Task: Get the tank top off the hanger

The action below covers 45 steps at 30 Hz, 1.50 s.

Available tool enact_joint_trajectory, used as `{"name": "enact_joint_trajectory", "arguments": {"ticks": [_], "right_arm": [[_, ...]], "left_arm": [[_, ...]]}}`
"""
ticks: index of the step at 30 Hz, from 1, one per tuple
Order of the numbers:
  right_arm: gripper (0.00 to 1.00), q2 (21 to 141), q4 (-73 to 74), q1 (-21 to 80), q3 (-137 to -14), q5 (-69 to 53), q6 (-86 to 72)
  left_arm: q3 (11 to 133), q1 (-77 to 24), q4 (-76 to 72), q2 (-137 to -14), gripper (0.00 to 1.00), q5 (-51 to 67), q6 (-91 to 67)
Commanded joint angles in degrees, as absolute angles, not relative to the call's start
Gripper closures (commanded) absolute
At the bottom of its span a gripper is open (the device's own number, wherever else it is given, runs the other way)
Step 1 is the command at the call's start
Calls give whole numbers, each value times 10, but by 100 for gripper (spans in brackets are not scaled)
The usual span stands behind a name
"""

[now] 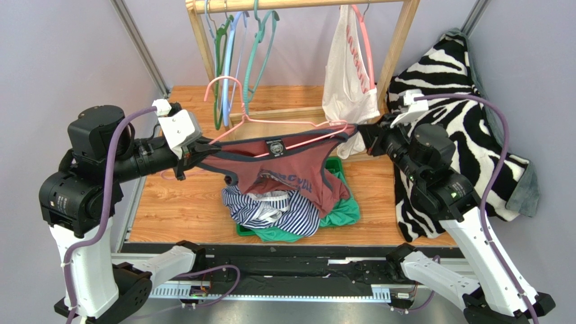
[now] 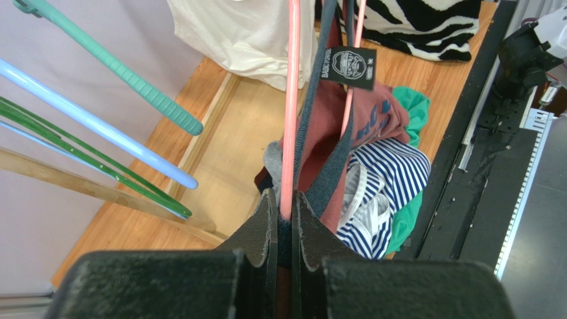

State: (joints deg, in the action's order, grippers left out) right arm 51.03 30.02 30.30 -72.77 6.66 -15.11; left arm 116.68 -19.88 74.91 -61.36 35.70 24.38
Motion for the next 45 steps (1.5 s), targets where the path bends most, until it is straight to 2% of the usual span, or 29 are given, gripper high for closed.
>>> {"name": "enact_joint_trajectory", "arguments": {"ticks": [1,2,5,6,7,10,13,17,22,30,41,45], "right_arm": [[100,471,332,294,-687,29,-120],[100,468,336,294,-684,-41,-112],[97,444,353,294,-689,-125,-70],[92,436,359,294,-693,-140,-47],[76,428,369,294,-710,-152,-36],[45,400,396,294,-767,-206,-3],[39,401,423,292,-828,-266,42],[39,448,432,294,-937,-334,65],[41,524,394,294,-963,-359,79],[42,577,436,294,-950,-461,98],[51,542,469,294,-896,-489,77],[59,522,479,294,-882,-479,73]], "left_arm": [[1204,-196,736,-619,100,382,252],[1215,-196,736,-630,100,388,252],[1243,-198,735,-668,100,412,251],[1250,-198,735,-678,100,424,253],[1256,-203,738,-686,100,429,256],[1272,-240,752,-720,100,428,288],[1265,-278,759,-741,100,411,329],[1275,-338,775,-768,100,387,362],[1307,-376,813,-807,100,396,384],[1296,-388,825,-798,100,396,396],[1284,-390,818,-786,100,381,387],[1288,-390,816,-784,100,381,383]]}}
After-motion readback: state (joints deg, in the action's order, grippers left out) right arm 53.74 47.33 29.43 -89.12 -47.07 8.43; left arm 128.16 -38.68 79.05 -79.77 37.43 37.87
